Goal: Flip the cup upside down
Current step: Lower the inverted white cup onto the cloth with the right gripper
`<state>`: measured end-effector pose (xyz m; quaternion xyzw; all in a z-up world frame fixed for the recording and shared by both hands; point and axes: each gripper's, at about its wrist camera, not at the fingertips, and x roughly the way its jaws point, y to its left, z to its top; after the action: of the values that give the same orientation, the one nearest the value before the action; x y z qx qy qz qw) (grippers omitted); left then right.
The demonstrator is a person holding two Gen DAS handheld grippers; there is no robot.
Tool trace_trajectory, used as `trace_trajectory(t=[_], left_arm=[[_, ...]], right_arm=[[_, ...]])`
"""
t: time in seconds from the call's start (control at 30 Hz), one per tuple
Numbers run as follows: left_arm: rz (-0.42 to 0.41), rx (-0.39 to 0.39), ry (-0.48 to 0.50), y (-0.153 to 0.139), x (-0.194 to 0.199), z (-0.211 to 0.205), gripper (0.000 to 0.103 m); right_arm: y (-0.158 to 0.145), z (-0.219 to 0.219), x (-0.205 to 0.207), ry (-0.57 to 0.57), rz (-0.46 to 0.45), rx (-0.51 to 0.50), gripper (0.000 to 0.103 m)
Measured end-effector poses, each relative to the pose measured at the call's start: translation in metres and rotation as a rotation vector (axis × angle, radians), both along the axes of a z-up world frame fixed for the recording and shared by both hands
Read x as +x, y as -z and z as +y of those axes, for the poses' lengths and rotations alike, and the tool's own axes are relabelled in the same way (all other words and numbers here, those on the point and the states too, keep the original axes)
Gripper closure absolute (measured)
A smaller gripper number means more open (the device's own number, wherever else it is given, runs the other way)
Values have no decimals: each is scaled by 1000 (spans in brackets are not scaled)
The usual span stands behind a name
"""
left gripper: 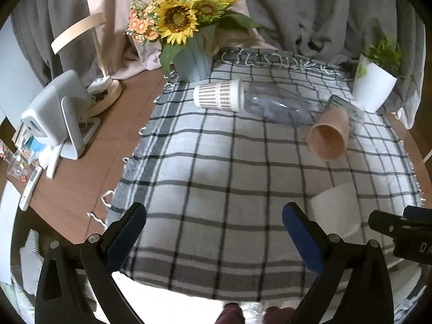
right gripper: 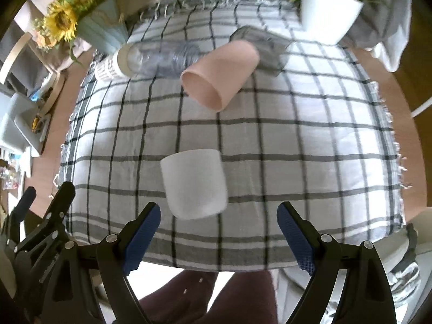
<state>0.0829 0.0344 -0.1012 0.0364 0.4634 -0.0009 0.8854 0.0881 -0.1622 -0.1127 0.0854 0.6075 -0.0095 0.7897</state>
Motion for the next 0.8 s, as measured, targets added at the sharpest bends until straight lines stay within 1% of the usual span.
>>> trace_trajectory(t=[0.13, 0.33, 0.5, 0.63, 0.8], left_arm=[[2, 3, 9, -2, -14, -20, 0], [-33, -9, 12, -5, -34, -50, 0], [-44, -21, 28, 3, -48, -78, 0], [-56, -32, 55, 14, -55, -104, 0], [-111, -21, 70, 28, -59, -128, 0]], right_arm=[[-13, -21, -16, 17, -64, -25, 15], [-23, -51, -35, 34, -151, -40, 15], [-27, -74, -51, 32, -215, -67, 15], [-24, -90, -59, 17, -242, -98, 15], [-9, -108, -63, -10, -227, -112, 15]])
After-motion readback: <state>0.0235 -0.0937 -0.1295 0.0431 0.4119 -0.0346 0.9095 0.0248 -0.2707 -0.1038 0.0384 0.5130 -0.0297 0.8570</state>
